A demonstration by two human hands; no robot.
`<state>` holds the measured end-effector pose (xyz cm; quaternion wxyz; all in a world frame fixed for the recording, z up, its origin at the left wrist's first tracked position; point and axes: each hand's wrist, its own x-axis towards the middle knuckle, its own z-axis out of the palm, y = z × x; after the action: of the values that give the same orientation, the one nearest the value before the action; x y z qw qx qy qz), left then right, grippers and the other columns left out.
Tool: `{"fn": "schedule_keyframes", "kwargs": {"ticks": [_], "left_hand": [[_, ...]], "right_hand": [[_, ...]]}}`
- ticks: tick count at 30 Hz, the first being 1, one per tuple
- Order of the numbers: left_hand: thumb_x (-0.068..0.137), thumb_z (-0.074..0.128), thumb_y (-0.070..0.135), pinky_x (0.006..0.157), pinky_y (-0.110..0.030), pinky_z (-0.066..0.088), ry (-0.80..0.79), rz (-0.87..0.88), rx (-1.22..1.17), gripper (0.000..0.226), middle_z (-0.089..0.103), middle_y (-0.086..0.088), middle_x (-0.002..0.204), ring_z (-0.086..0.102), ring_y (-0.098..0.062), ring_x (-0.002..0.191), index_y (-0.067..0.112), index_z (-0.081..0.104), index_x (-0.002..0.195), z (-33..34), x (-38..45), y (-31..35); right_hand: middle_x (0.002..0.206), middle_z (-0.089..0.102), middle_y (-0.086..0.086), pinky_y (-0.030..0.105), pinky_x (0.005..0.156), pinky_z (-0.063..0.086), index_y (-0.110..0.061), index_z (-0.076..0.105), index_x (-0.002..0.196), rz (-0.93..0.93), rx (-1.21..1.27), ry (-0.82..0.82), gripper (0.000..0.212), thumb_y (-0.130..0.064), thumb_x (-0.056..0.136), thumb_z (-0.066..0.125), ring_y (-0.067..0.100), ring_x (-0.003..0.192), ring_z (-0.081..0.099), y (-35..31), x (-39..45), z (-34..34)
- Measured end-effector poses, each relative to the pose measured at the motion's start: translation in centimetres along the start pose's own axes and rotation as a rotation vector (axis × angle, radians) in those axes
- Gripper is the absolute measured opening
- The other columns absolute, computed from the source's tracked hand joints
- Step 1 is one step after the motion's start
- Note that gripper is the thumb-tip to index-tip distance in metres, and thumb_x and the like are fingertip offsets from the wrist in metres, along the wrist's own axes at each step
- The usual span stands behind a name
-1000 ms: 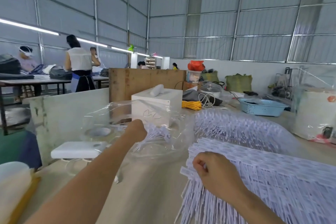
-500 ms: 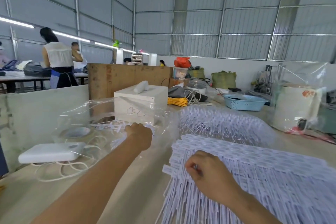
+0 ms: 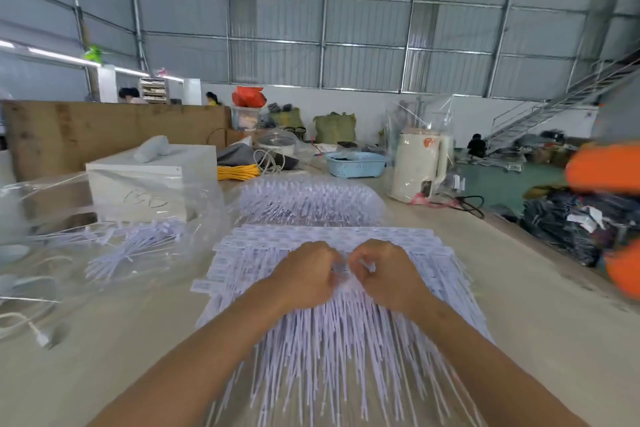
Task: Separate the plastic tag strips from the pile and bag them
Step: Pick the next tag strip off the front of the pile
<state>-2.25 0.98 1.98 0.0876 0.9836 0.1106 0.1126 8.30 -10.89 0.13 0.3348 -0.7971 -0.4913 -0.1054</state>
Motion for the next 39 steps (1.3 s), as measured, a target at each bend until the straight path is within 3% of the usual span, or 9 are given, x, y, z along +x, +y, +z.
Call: {"fn": "schedule_keyframes", "kwargs": {"ticks": [5, 9, 12, 17, 21, 25, 29, 34, 39], "left_hand": [[0.089, 0.047, 0.057, 0.098, -0.037, 0.037, 0.018, 0.001, 0.178, 0.06, 0.046, -0.006, 0.128, 0.038, -0.025, 0.12, 0.021, 0.047, 0.136, 2.9, 1.3, 1.0], [0.089, 0.05, 0.055, 0.095, -0.036, 0.039, 0.065, -0.038, 0.143, 0.053, 0.046, -0.006, 0.123, 0.039, -0.025, 0.118, 0.021, 0.053, 0.129, 3.2, 2.0, 1.4], [0.091, 0.051, 0.05, 0.093, -0.037, 0.039, 0.086, -0.05, 0.133, 0.044, 0.047, -0.005, 0.12, 0.041, -0.024, 0.117, 0.02, 0.054, 0.123, 3.3, 2.6, 1.5], [0.096, 0.04, 0.047, 0.101, -0.037, 0.03, 0.236, -0.047, 0.146, 0.051, 0.038, -0.004, 0.139, 0.031, -0.022, 0.13, 0.021, 0.036, 0.14, 3.8, 4.2, 0.4], [0.098, 0.029, 0.05, 0.109, -0.04, 0.025, 0.053, -0.157, 0.173, 0.058, 0.027, -0.003, 0.154, 0.025, -0.022, 0.14, 0.022, 0.022, 0.149, 3.2, 5.9, -1.4], [0.094, 0.038, 0.052, 0.106, -0.042, 0.025, 0.063, -0.144, 0.215, 0.053, 0.036, 0.0, 0.146, 0.027, -0.02, 0.136, 0.026, 0.038, 0.14, 3.0, 6.3, -2.1], [0.088, 0.052, 0.045, 0.104, -0.036, 0.031, 0.119, -0.057, 0.137, 0.042, 0.046, 0.001, 0.131, 0.036, -0.019, 0.126, 0.024, 0.05, 0.125, 2.4, 6.1, -2.7], [0.087, 0.054, 0.039, 0.094, -0.033, 0.033, 0.084, -0.054, 0.199, 0.031, 0.045, -0.001, 0.119, 0.041, -0.02, 0.114, 0.02, 0.05, 0.111, 1.9, 5.8, -2.7], [0.081, 0.062, 0.039, 0.083, -0.034, 0.036, 0.108, -0.01, 0.122, 0.026, 0.045, 0.001, 0.099, 0.045, -0.019, 0.1, 0.02, 0.051, 0.096, 0.2, 6.2, -2.5]], "right_hand": [[0.108, 0.067, 0.004, 0.026, 0.09, 0.042, -0.012, 0.072, 0.096, 0.175, -0.177, 0.061, 0.019, -0.012, 0.085, 0.057, 0.024, 0.103, 0.06, 5.3, -2.7, -3.6], [0.124, 0.06, -0.003, 0.023, 0.099, 0.034, -0.021, 0.07, 0.109, 0.147, -0.343, -0.035, 0.032, -0.04, 0.093, 0.049, 0.016, 0.119, 0.05, 7.1, -4.0, -4.7], [0.126, 0.059, 0.001, 0.026, 0.103, 0.034, -0.015, 0.069, 0.112, 0.147, -0.302, -0.006, 0.036, -0.041, 0.09, 0.057, 0.019, 0.121, 0.049, 7.6, -4.1, -4.6], [0.101, 0.067, 0.019, 0.035, 0.082, 0.048, 0.005, 0.068, 0.094, 0.266, -0.159, 0.092, 0.036, -0.027, 0.08, 0.072, 0.031, 0.093, 0.061, 7.4, -4.0, -4.2], [0.081, 0.066, 0.023, 0.032, 0.068, 0.045, 0.007, 0.068, 0.078, 0.231, -0.152, 0.123, 0.021, -0.015, 0.081, 0.068, 0.03, 0.075, 0.061, 7.1, -4.1, -3.8], [0.078, 0.065, 0.017, 0.022, 0.061, 0.034, 0.002, 0.067, 0.072, 0.223, -0.19, 0.071, 0.022, -0.017, 0.083, 0.066, 0.023, 0.071, 0.057, 7.2, -4.0, -3.9], [0.084, 0.067, 0.008, 0.02, 0.065, 0.04, -0.003, 0.07, 0.083, 0.274, -0.191, 0.008, 0.021, -0.024, 0.084, 0.064, 0.018, 0.078, 0.06, 6.6, -4.0, -4.7], [0.072, 0.067, -0.003, 0.017, 0.06, 0.047, -0.014, 0.068, 0.072, 0.291, -0.156, -0.163, 0.012, -0.019, 0.081, 0.065, 0.006, 0.063, 0.059, 5.9, -2.7, -6.6], [0.085, 0.068, 0.007, 0.031, 0.071, 0.049, -0.005, 0.068, 0.083, 0.304, -0.121, 0.06, 0.013, -0.011, 0.084, 0.057, 0.025, 0.081, 0.063, 6.7, -1.3, -5.9]]}}
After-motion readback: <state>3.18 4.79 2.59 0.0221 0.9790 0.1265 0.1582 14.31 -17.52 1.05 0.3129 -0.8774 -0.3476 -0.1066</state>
